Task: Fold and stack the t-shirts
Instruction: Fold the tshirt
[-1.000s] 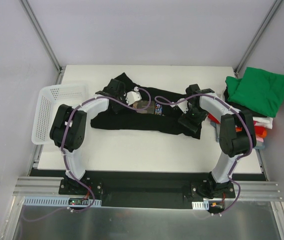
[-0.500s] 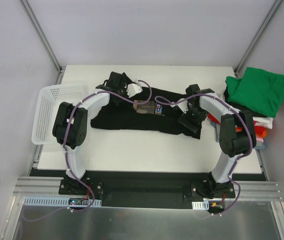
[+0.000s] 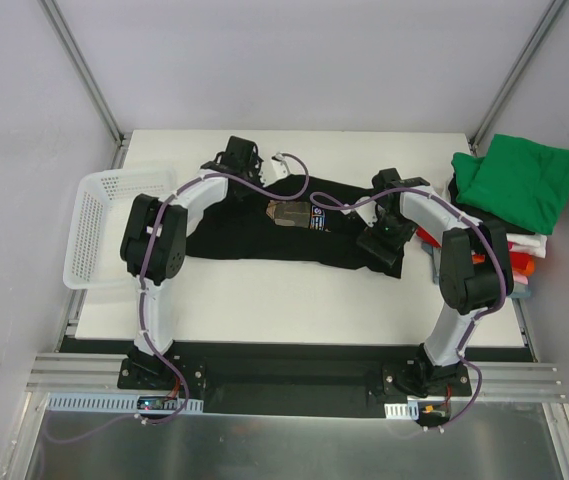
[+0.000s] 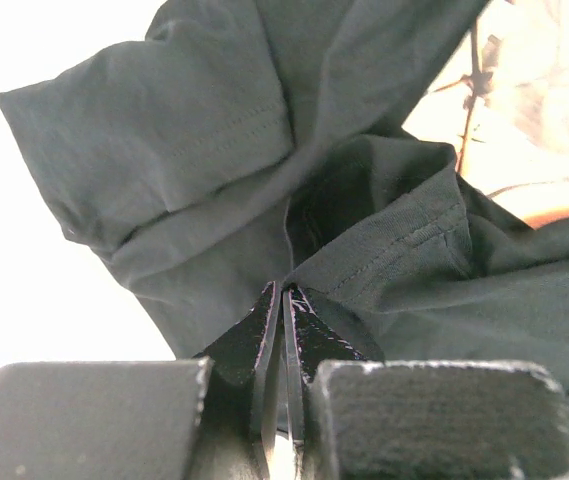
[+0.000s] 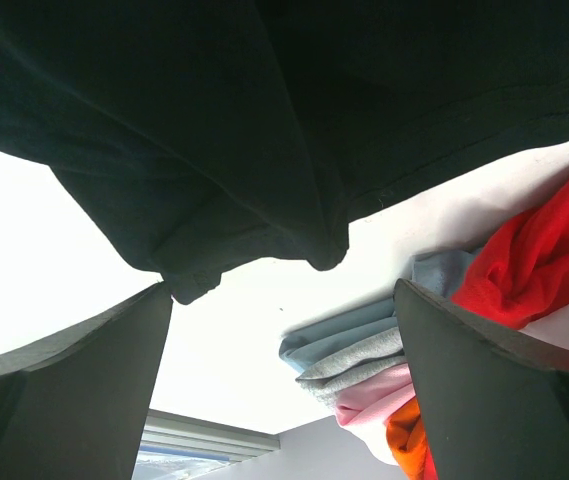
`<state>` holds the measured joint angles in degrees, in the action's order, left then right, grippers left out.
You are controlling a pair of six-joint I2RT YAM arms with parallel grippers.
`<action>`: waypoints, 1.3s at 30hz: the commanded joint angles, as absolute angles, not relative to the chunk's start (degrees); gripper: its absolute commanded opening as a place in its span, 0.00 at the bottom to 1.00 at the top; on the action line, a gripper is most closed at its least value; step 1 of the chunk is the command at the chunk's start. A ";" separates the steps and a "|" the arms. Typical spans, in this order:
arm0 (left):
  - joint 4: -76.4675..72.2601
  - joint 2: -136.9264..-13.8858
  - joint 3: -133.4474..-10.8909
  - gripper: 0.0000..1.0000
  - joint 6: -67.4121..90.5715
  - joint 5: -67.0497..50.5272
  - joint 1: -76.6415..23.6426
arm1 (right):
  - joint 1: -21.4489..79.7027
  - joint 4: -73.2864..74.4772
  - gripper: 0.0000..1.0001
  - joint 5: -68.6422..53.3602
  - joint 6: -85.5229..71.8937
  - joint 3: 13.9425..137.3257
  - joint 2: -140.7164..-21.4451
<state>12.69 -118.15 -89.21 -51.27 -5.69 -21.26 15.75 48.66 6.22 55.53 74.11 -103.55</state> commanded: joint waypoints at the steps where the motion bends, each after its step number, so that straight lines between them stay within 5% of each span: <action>1: 12.30 -119.09 -93.42 0.02 -51.59 -5.54 -20.83 | 15.91 49.83 0.97 6.50 54.93 73.57 -101.16; 9: 11.87 -118.30 -94.48 0.56 -49.75 -6.06 -20.83 | 15.82 49.75 0.97 6.33 54.67 74.09 -101.78; 23: 8.88 -123.74 -106.77 0.99 -45.88 -1.50 -18.37 | 15.64 44.82 0.96 16.61 48.78 87.35 -102.83; 30: 8.97 -126.65 -111.01 0.99 -44.83 -0.35 -18.28 | 15.56 47.29 0.96 16.71 46.68 97.11 -110.03; 39: 9.84 -117.34 -97.31 1.00 -44.65 -1.93 -17.93 | 15.38 50.10 0.96 5.03 43.07 101.51 -114.87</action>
